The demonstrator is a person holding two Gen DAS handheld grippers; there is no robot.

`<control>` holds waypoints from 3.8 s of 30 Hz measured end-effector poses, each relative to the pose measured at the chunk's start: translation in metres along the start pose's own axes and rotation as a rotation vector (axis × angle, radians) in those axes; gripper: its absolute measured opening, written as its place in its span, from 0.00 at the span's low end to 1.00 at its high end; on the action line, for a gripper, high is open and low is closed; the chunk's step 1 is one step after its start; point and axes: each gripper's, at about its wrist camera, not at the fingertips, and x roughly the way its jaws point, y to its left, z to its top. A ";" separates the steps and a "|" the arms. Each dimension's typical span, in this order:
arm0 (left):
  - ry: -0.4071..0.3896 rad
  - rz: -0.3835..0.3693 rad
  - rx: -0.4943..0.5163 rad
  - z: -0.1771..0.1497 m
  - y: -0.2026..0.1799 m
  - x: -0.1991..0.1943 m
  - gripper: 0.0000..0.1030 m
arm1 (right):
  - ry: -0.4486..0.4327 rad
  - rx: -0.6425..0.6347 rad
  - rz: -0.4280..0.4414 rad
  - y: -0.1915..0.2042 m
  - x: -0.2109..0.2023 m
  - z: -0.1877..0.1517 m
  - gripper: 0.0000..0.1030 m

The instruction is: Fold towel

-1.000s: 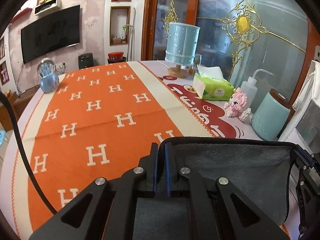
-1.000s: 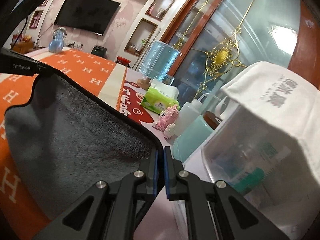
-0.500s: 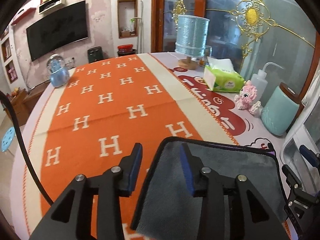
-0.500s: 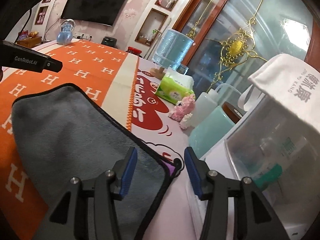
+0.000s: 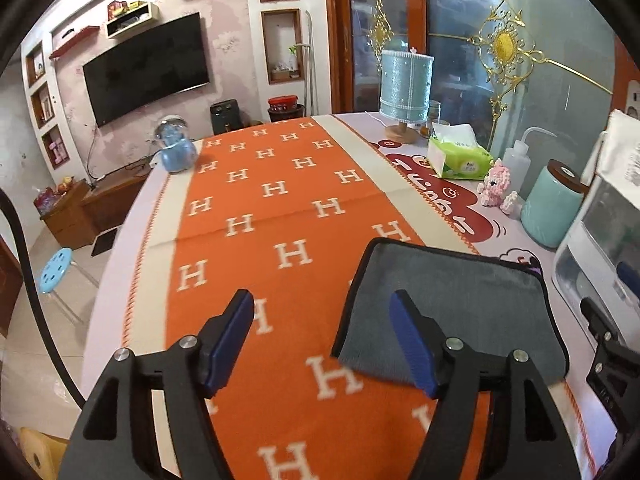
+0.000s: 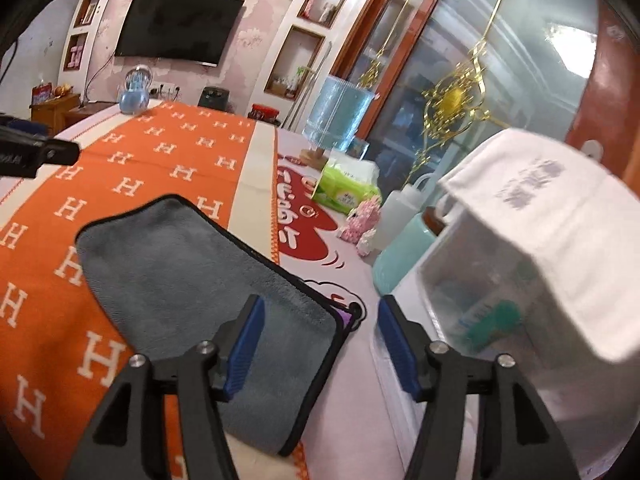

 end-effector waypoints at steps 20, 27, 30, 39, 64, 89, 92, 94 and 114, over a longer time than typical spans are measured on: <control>-0.025 0.061 -0.001 -0.088 0.040 -0.173 0.76 | -0.063 -0.015 0.101 0.029 -0.156 -0.027 0.81; 0.004 0.107 -0.068 -0.123 0.040 -0.208 0.77 | -0.043 -0.057 0.163 0.028 -0.187 -0.045 0.88; 0.022 0.130 -0.110 -0.136 0.036 -0.219 0.77 | -0.012 -0.060 0.209 0.025 -0.192 -0.054 0.88; 0.086 0.165 -0.255 -0.171 0.014 -0.256 0.77 | 0.109 -0.016 0.362 -0.004 -0.204 -0.070 0.89; 0.051 0.217 -0.269 -0.152 -0.035 -0.346 0.85 | 0.273 0.224 0.512 -0.049 -0.273 -0.056 1.00; 0.080 0.243 -0.260 -0.150 -0.018 -0.320 0.99 | 0.264 0.179 0.497 -0.016 -0.263 -0.046 1.00; 0.073 0.241 -0.251 -0.148 -0.019 -0.319 0.99 | 0.264 0.172 0.497 -0.014 -0.263 -0.045 1.00; 0.073 0.239 -0.248 -0.147 -0.019 -0.317 1.00 | 0.266 0.174 0.495 -0.014 -0.263 -0.045 1.00; 0.086 0.249 -0.243 -0.146 -0.013 -0.308 1.00 | 0.298 0.175 0.507 -0.006 -0.249 -0.039 1.00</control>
